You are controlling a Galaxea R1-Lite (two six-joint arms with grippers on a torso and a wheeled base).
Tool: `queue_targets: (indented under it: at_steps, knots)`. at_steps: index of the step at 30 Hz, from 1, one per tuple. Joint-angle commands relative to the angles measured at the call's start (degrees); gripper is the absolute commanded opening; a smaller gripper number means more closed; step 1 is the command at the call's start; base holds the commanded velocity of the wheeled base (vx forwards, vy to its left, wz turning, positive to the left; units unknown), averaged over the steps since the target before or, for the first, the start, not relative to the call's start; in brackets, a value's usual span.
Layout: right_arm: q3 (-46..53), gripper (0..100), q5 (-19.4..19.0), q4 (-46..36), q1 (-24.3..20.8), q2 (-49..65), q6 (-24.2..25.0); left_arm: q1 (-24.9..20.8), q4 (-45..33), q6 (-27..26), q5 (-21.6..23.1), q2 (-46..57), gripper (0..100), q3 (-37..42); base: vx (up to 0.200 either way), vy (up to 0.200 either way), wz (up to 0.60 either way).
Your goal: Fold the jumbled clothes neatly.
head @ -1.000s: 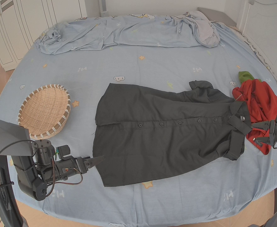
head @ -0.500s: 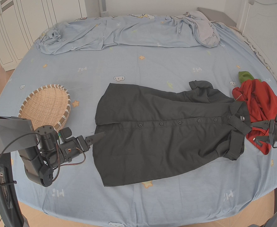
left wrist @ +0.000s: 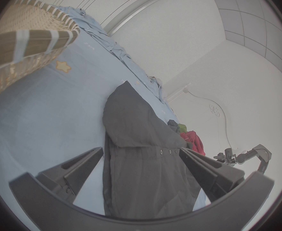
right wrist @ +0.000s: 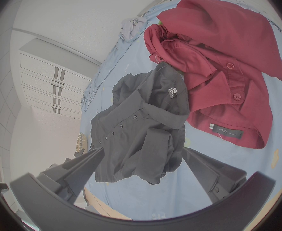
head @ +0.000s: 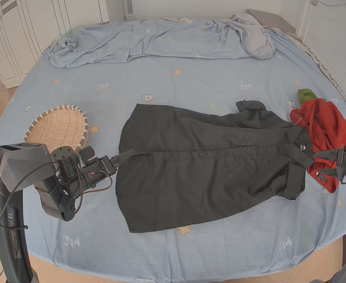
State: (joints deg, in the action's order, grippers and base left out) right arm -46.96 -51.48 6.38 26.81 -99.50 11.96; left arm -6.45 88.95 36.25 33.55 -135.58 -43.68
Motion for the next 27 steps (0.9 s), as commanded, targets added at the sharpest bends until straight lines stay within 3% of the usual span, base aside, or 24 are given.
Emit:
queue_targets:
  at_steps: [1, 12, 27]
  knots:
    - [0.02, 100, -0.02, 0.04, 0.0, 0.01, -0.01, 0.03, 1.05, -0.04, -0.06, -3.72, 100, -2.73, 0.0, 0.0, 0.0]
    - [0.02, 100, -0.02, 0.04, 0.0, 0.01, -0.01, -0.23, 1.05, -0.31, -0.33, -4.87, 100, -6.51, 0.0, 0.0, 0.0]
    - [0.11, 100, -0.02, 0.04, 0.18, 0.71, -0.09, -4.36, 1.05, 1.19, -0.24, -4.95, 100, -7.21, 0.0, 0.0, 0.0]
